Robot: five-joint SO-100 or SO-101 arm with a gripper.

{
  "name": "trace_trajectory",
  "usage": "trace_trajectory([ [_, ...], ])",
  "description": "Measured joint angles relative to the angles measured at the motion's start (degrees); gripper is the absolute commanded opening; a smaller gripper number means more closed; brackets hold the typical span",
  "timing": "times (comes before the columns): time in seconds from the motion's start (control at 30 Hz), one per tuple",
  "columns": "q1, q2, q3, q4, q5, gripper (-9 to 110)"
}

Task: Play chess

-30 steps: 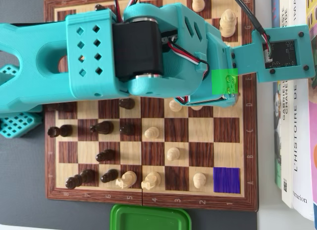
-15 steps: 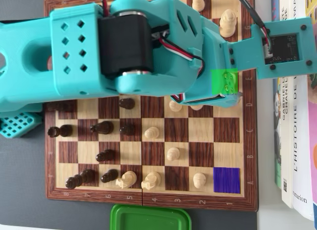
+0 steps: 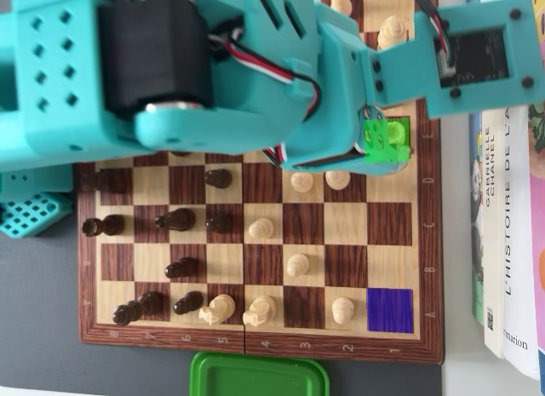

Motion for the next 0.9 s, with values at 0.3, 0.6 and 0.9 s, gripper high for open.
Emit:
trace_trajectory([
  [0.3, 0.6, 13.2, 10.0, 0.0, 0.0, 19],
  [0.6, 2.8, 28.6, 22.7, -4.2, 0.2, 19],
  [0.9, 6.2, 44.6, 38.1, -17.5, 0.1, 19],
])
